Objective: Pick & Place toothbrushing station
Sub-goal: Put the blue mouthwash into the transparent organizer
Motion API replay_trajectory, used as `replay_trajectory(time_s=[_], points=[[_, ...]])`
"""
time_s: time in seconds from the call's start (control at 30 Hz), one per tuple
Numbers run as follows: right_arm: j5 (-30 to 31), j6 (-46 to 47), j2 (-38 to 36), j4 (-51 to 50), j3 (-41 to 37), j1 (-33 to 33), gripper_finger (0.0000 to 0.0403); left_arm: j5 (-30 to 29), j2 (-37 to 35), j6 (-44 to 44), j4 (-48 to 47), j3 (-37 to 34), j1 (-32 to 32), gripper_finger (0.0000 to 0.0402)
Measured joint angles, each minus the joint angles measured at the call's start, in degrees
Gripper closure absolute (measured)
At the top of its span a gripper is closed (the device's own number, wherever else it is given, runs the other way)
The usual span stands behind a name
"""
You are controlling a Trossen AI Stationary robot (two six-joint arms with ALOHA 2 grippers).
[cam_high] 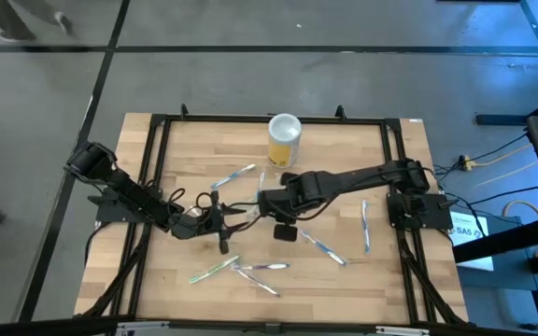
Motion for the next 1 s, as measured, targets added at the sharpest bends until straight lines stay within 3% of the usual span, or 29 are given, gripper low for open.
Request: replay_trajectory(time_s=[1.0], points=[[-2.1, 3.6, 0.3, 0.2, -1.6, -1.6, 0.0307, 1.1, 0.0, 0.1, 0.0, 0.0, 0.0, 0.0243]])
